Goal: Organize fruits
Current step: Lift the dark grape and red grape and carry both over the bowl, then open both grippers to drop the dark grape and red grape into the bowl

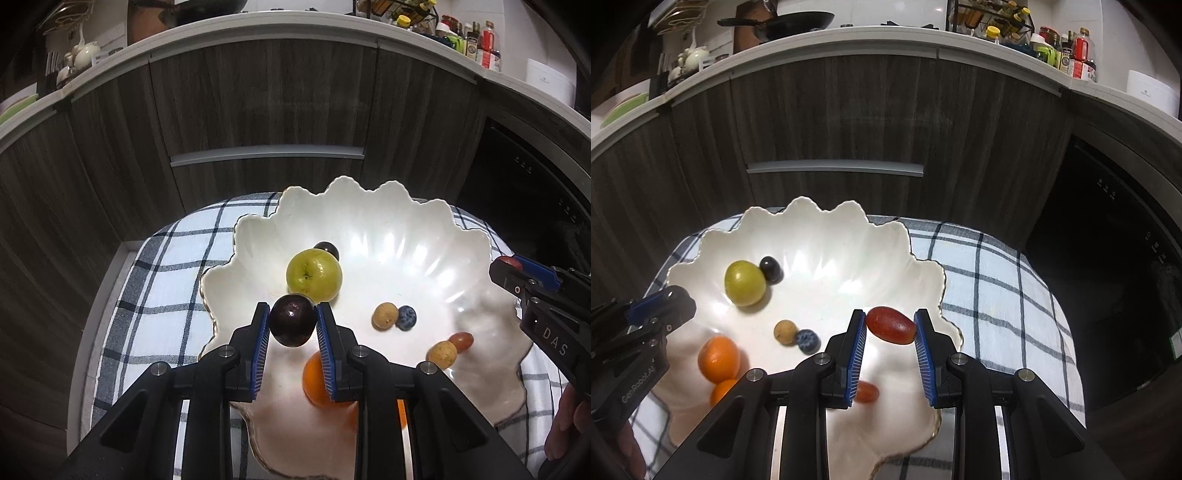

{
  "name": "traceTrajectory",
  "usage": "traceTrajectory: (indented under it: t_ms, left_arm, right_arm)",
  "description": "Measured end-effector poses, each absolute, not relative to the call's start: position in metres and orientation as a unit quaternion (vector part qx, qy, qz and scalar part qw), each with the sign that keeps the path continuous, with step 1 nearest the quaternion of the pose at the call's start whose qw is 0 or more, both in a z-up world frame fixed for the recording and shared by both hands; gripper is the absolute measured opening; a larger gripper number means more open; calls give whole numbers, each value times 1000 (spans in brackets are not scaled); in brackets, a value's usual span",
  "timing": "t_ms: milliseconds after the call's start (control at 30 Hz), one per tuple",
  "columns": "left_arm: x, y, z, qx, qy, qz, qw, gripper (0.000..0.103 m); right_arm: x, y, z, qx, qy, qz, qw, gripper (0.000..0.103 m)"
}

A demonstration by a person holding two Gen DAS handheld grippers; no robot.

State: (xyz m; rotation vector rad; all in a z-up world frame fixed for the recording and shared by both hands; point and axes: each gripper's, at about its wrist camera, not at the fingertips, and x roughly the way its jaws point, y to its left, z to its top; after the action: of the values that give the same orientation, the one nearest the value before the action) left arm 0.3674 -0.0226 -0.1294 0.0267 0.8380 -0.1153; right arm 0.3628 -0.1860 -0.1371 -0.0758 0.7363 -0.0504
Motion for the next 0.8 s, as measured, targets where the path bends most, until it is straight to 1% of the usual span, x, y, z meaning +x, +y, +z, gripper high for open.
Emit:
traceTrajectory:
  t_ms: [133,233,267,300,333,400,433,467,567,633,667,733,800]
  left_arm:
    - [373,-21,-133,7,417,-54,907,27]
    - [374,-22,-132,16,412,-49,910,48]
    - [374,-21,-131,16,410,-47,911,50]
    - [374,-21,-130,16,408,-44,912,56]
    - [374,-20,-129,17,407,-42,912,59]
    - [374,-19,-128,19,405,-39,913,60]
    - [374,-19,-128,21,406,-40,913,61]
    - [374,-19,-128,21,406,-40,913,62]
    - [371,-18,-124,16,407,-39,913,72]
    - [368,-18,-120,15,405,-37,914,77]
    - [367,-18,-119,14,404,-37,914,78]
    - [363,-17,-114,12,402,-35,915,81]
    - [359,-17,-109,14,398,-33,917,81]
  right_arm:
    - [373,-186,-140,-35,371,-31,928,28]
    - [377,-186,-141,-35,377,-34,925,29]
    - [377,-186,-142,-39,378,-38,924,29]
    - [378,-186,-143,-46,380,-45,923,29]
    - [379,-185,-144,-52,383,-51,921,29]
    - [380,-187,-145,-49,387,-51,919,30]
    - [380,-187,-145,-49,387,-51,919,37]
    - [379,-187,-144,-49,385,-53,920,48]
    - [372,-187,-137,-47,369,-54,927,66]
    - [368,-186,-133,-47,360,-55,930,70]
    - [366,-185,-130,-46,356,-54,932,71]
    - [363,-185,-126,-45,353,-52,933,71]
    - [358,-185,-122,-42,351,-52,934,71]
